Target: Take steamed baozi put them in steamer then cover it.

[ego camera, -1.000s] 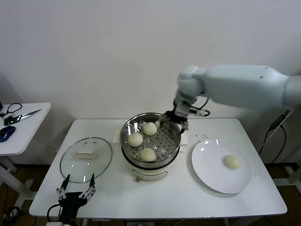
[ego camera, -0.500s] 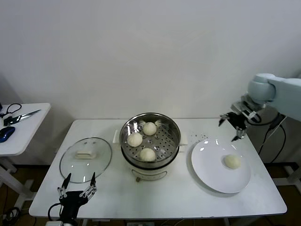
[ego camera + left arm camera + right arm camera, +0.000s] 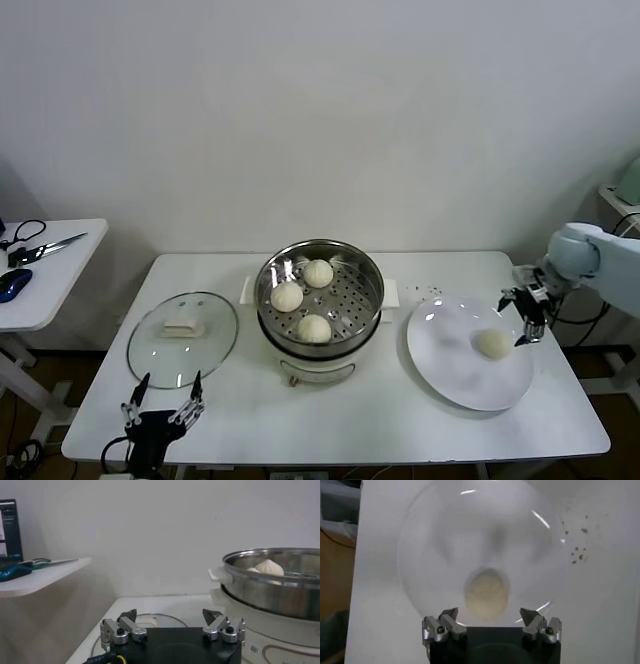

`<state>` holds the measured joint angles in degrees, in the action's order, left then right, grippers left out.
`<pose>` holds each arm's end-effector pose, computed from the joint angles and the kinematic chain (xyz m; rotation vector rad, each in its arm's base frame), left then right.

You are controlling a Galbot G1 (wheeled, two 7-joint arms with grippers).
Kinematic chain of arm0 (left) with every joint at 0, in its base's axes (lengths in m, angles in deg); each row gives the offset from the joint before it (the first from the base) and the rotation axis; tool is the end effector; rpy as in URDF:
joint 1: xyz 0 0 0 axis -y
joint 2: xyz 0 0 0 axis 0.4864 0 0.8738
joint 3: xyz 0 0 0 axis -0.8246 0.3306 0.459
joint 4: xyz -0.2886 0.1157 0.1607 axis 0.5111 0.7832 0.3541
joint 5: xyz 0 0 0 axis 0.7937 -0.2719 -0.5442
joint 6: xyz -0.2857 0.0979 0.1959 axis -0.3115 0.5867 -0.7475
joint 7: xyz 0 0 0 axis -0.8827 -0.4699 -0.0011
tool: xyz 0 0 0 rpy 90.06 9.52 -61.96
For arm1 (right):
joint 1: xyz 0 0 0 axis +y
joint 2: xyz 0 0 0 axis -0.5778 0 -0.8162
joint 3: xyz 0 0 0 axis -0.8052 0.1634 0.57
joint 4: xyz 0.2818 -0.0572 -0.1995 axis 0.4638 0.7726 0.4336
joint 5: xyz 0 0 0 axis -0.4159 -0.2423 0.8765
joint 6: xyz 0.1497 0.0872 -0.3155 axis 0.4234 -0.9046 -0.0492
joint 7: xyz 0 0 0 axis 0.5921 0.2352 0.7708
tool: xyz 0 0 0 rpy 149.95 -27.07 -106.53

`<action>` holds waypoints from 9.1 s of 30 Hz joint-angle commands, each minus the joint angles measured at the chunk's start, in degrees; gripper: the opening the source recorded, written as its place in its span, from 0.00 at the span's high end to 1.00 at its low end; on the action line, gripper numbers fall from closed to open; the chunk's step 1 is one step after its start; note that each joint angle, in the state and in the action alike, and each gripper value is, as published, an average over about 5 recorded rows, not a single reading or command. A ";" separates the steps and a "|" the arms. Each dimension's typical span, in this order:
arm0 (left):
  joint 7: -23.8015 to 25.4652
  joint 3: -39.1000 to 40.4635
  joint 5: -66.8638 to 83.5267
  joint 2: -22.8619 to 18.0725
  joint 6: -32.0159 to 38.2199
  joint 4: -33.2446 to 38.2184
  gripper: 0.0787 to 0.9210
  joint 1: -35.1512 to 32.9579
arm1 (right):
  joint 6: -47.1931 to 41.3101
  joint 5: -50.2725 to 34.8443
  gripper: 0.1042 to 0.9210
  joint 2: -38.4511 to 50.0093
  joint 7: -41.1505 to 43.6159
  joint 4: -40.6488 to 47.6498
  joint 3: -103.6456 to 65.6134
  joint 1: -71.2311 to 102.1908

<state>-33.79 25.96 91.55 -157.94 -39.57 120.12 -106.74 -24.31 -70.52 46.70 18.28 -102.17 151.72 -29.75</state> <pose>0.1035 0.0467 -0.3000 0.1604 -2.8950 -0.0953 0.5141 -0.2507 -0.1792 1.2302 -1.2609 1.3135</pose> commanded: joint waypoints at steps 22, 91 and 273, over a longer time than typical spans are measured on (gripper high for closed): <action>-0.16 -0.13 -1.06 -0.24 0.50 -0.17 0.12 -0.20 | -2.74 3.65 0.26 -4.53 -4.13 7.04 -12.84 13.93; 0.10 0.65 -0.65 0.03 -0.25 0.70 0.12 0.16 | -22.95 -26.41 0.25 -32.86 -17.25 -11.30 11.03 -13.24; 9.43 13.89 -61.91 26.42 -28.30 -2.77 0.92 34.95 | 31.75 -13.70 0.12 -37.22 -47.53 -27.20 -118.52 115.46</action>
<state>-26.43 38.85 27.27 -133.17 -62.76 110.19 -71.05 7.34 -84.21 9.09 -29.20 -129.71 32.87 86.23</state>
